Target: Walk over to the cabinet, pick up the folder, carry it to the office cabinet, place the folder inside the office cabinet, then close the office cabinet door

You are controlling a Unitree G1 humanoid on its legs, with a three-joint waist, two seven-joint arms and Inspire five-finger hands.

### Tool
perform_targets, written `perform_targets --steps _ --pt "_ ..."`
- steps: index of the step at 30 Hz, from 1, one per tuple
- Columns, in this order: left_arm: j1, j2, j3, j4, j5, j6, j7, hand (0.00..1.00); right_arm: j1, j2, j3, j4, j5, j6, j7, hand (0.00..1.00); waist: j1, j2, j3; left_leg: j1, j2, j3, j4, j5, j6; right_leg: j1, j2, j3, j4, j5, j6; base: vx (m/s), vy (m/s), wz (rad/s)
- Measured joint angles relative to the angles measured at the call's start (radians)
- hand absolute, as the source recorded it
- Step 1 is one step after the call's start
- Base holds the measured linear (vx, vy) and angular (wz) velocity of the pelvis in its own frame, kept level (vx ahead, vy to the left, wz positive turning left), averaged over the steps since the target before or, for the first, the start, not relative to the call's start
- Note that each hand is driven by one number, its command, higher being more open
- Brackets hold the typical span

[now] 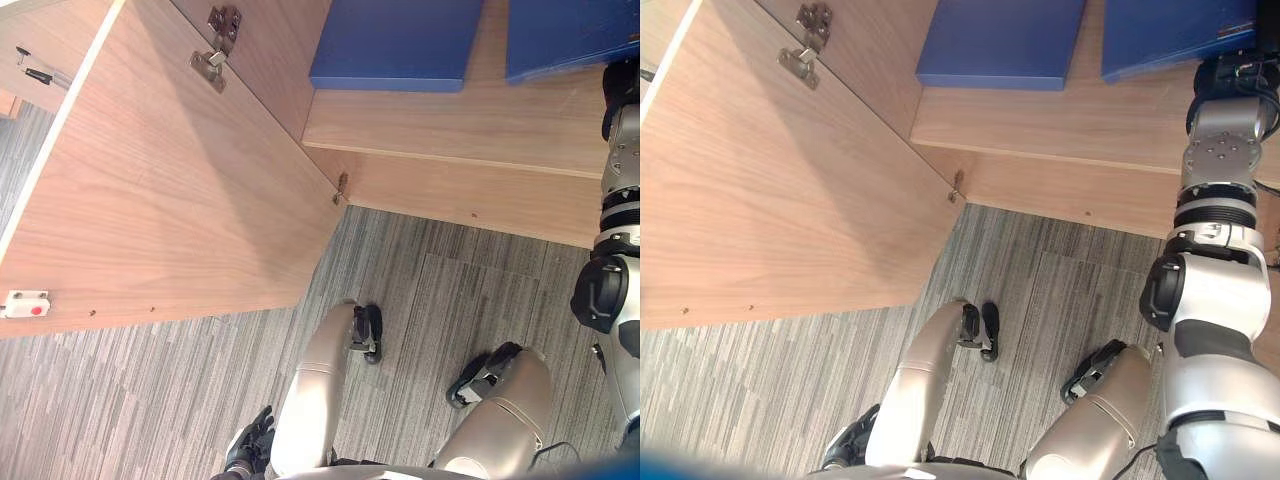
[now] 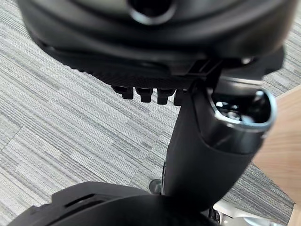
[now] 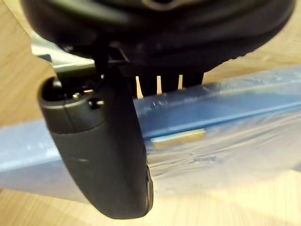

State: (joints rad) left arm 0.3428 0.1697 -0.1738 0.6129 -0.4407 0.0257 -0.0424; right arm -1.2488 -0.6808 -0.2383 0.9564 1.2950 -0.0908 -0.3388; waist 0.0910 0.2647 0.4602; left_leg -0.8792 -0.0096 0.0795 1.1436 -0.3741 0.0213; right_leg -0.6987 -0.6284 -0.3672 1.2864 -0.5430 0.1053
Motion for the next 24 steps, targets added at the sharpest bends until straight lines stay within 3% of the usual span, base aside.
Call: perform_targets --steps 12,17,21,24 --pt "0.011 0.023 -0.005 -0.069 -0.001 0.026 -0.007 1.0 0.012 0.003 0.021 -0.002 -0.009 0.002 -0.004 1.0 0.007 -0.002 0.001 0.0 0.044 0.017 0.013 -0.003 -0.004 -0.018 0.034 0.014 0.001 0.0 -0.002 0.06 -0.014 -0.08" --pt "0.013 0.024 0.002 -0.069 -0.021 0.02 -0.013 1.0 0.101 0.001 0.065 -0.003 -0.279 0.089 0.042 1.0 0.003 -0.014 0.01 0.002 0.065 0.016 0.013 -0.005 -0.008 -0.018 0.053 0.012 -0.005 0.001 -0.003 0.03 -0.017 -0.08" --pt "0.012 0.023 0.022 -0.04 -0.02 -0.004 -0.037 1.0 0.141 -0.03 0.193 -0.001 -0.483 0.153 0.181 1.0 -0.014 -0.034 0.024 0.004 0.09 0.019 0.012 -0.006 -0.01 -0.022 0.078 0.012 -0.016 0.008 -0.015 0.04 -0.027 -0.16" --pt "0.003 0.023 0.028 -0.018 -0.018 -0.024 -0.053 1.0 0.173 -0.067 0.268 -0.012 -0.648 0.149 0.285 1.0 -0.019 -0.045 0.031 0.005 0.108 0.025 0.01 -0.007 -0.012 -0.033 0.095 0.02 -0.021 0.013 -0.023 0.04 -0.032 -0.17"
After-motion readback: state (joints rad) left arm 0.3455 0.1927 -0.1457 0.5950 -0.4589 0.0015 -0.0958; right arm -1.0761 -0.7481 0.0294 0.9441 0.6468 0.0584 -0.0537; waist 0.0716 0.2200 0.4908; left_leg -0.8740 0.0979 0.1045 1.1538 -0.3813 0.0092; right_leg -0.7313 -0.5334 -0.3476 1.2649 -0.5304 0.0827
